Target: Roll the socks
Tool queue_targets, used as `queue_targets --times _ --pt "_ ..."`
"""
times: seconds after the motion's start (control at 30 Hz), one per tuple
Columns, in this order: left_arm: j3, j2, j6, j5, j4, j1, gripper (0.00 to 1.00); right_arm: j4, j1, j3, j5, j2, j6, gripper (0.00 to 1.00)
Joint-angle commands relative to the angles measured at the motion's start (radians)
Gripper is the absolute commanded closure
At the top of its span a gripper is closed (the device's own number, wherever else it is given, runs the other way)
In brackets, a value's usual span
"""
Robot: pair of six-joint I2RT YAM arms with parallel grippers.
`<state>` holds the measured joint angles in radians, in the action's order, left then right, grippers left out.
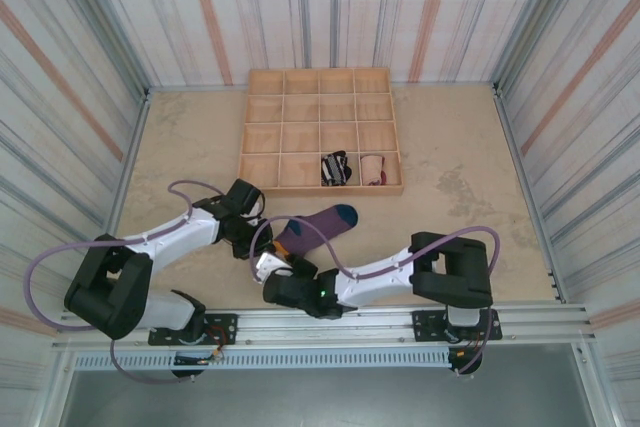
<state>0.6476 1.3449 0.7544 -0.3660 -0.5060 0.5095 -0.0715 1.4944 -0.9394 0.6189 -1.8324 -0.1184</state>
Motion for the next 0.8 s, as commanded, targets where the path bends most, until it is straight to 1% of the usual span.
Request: queue_targets --times 0.0,0.1,0.17,0.27,0.33,0.4,0.43,0.53,0.63,0.67,0.7,0.77 --pt "0.0 -0.016 -0.034 -0.023 -0.048 -0.014 0.98 -0.026 0.007 -0.01 0.079 -0.048 0.032 0.4" --pt "-0.002 -0.011 -0.039 -0.037 -0.044 -0.016 0.99 -0.029 0.008 -0.007 0.098 -0.073 0.028 0.44" --pt "-0.004 -0.012 -0.039 -0.041 -0.042 -0.016 0.99 -0.028 0.008 -0.01 0.107 -0.088 0.021 0.5" --pt "-0.006 -0.016 -0.043 -0.038 -0.046 -0.017 0.99 -0.028 0.002 -0.01 0.119 -0.101 0.004 0.67" --pt "-0.007 -0.025 -0.045 -0.032 -0.051 -0.017 0.96 -0.024 -0.008 -0.004 0.109 -0.105 -0.019 0.8" --pt "-0.014 -0.041 -0.047 -0.029 -0.05 -0.018 0.89 -0.024 -0.022 0.006 0.089 -0.106 -0.05 0.95" --pt "-0.017 -0.049 -0.046 -0.029 -0.049 -0.019 0.86 -0.024 -0.028 0.013 0.075 -0.104 -0.063 1.0" --pt "-0.024 -0.073 -0.053 -0.03 -0.062 -0.031 0.67 -0.029 -0.042 0.04 0.029 -0.085 -0.099 1.0" --pt "-0.045 -0.116 -0.037 -0.031 -0.054 -0.055 0.37 -0.036 -0.062 0.067 -0.024 -0.065 -0.13 1.0" --pt "-0.056 -0.135 -0.029 -0.036 -0.049 -0.068 0.3 -0.039 -0.07 0.078 -0.039 -0.058 -0.137 1.0" --pt "-0.068 -0.154 -0.022 -0.043 -0.042 -0.084 0.28 -0.043 -0.075 0.086 -0.054 -0.054 -0.141 1.0" --pt "-0.094 -0.189 -0.01 -0.066 -0.027 -0.118 0.26 -0.045 -0.09 0.099 -0.086 -0.044 -0.154 1.0"
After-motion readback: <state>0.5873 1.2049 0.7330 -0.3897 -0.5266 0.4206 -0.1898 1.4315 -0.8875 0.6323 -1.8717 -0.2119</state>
